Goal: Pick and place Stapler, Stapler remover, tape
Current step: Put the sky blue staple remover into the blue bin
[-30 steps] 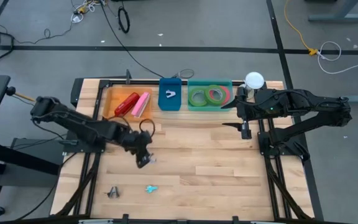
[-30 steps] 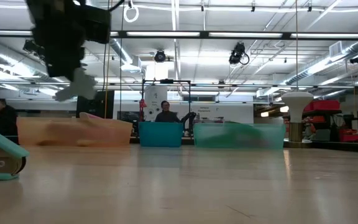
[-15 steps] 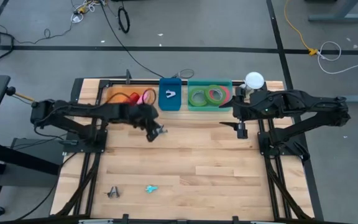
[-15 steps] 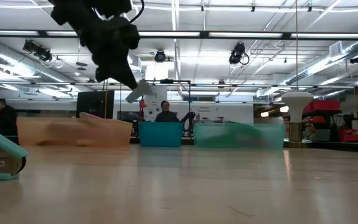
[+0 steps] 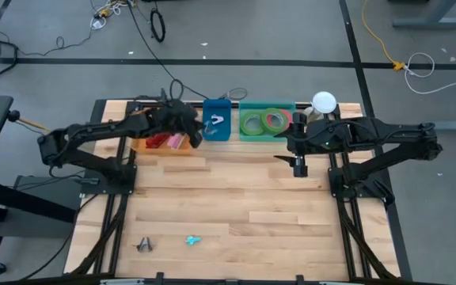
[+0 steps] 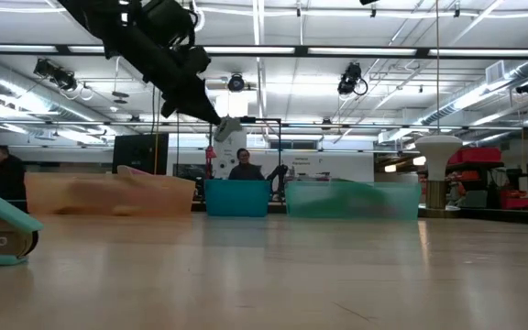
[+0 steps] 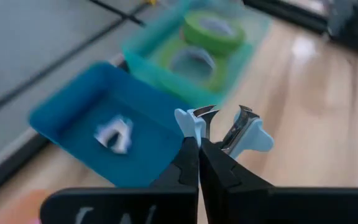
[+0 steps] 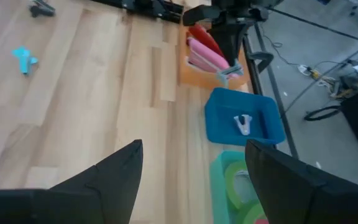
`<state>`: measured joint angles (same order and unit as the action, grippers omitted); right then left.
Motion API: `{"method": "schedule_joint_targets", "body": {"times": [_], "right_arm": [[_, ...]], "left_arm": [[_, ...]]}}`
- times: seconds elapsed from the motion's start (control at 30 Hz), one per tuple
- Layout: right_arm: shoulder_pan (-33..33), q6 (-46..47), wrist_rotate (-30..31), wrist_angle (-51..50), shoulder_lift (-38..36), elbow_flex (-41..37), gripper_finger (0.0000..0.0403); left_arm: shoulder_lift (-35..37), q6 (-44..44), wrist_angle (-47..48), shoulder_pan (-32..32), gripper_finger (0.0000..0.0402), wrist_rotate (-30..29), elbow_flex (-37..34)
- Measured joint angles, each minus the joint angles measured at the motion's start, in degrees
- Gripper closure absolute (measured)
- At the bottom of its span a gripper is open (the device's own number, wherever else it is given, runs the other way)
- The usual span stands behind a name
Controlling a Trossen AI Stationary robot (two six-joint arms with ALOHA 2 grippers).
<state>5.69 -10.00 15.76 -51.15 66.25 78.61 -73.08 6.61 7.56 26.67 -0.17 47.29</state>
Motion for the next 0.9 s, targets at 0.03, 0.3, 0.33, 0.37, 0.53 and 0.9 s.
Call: {"method": "schedule_joint_targets", "body": {"times": [0.03, 0.3, 0.33, 0.37, 0.53, 0.9], "right_arm": [[0.0, 0.0, 0.5, 0.2, 0.2, 0.0, 0.0121], [0.0, 0.0, 3.7, 2.6, 0.9, 0.0, 0.0121], [0.0, 0.0, 4.0, 2.7, 0.9, 0.0, 0.0121], [0.0, 0.0, 4.5, 2.9, 0.9, 0.0, 0.0121], [0.0, 0.0, 4.8, 4.9, 0.9, 0.0, 0.0121], [0.0, 0.0, 4.8, 7.8, 0.9, 0.0, 0.0121]], "left_arm": [[0.0, -0.4, -1.3, 0.9, 0.0401, 0.0, 0.0], [0.0, -3.0, -6.1, 6.8, 0.0402, 0.3, 0.0], [0.0, -2.9, -6.1, 7.2, 0.0402, 0.7, 0.0], [0.0, -2.8, -6.1, 7.6, 0.0402, 1.2, 0.0], [-2.1, -2.6, -7.7, 7.9, 0.0402, 1.5, 0.0], [-13.1, 0.5, -15.7, 7.9, 0.0401, 1.6, 0.0]]}}
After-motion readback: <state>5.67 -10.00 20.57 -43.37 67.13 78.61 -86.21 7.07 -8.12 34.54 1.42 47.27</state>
